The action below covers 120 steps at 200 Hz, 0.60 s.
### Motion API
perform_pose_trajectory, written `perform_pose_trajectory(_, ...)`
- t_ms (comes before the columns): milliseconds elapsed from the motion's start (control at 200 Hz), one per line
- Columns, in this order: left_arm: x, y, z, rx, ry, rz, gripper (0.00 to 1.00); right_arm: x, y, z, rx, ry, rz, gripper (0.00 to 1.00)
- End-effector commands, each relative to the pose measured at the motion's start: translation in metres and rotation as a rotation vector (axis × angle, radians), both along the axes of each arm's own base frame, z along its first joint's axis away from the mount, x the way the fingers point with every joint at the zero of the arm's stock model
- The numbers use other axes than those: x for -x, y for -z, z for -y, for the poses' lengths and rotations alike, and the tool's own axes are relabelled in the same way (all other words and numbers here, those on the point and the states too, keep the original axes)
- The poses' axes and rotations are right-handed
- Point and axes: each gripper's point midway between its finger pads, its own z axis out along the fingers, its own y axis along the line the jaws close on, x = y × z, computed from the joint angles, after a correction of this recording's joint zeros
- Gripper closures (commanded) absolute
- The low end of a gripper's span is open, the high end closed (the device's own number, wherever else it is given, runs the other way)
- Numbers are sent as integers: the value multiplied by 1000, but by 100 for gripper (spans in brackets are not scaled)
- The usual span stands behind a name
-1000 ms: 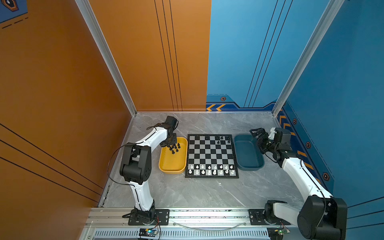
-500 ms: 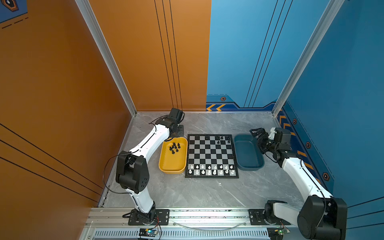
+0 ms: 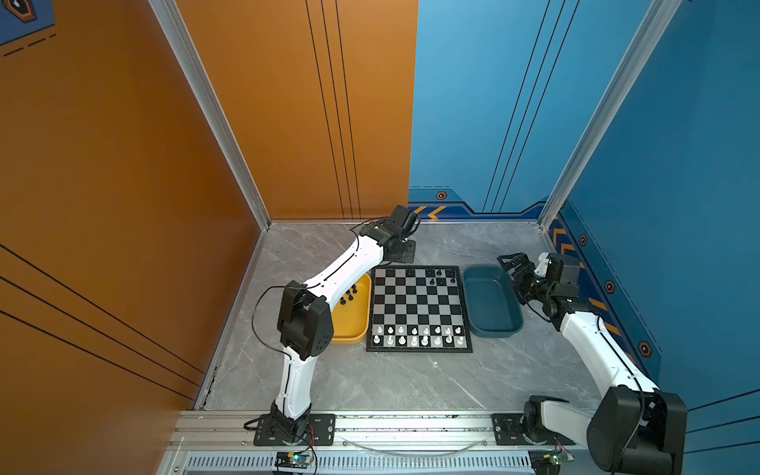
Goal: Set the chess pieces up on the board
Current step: 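Carry the black piece with the left gripper to the board's far row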
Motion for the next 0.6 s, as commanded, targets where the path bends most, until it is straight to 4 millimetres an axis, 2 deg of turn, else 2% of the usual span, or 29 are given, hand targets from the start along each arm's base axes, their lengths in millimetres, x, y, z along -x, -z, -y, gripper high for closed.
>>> perform_pose_trajectory(0, 6, 13, 24, -4, 69, -51, 100, 3, -4, 1, 10, -17, 5, 0)
perform_pose_trajectory(115, 2, 27, 44, -7, 98, -72, 100, 3, -4, 2, 10, -14, 5, 0)
perform_pose_trajectory(255, -1, 49, 60, -7, 116, -103, 100, 2, -1, 4, 6, -12, -1, 0)
perform_pose_trajectory(450, -8, 73, 65, -11, 96, -131, 100, 1, 3, 4, 2, -13, -9, 0)
perform_pose_trajectory(596, -14, 83, 64, -33, 80, -127, 100, 0, 4, 4, -1, -12, -12, 0)
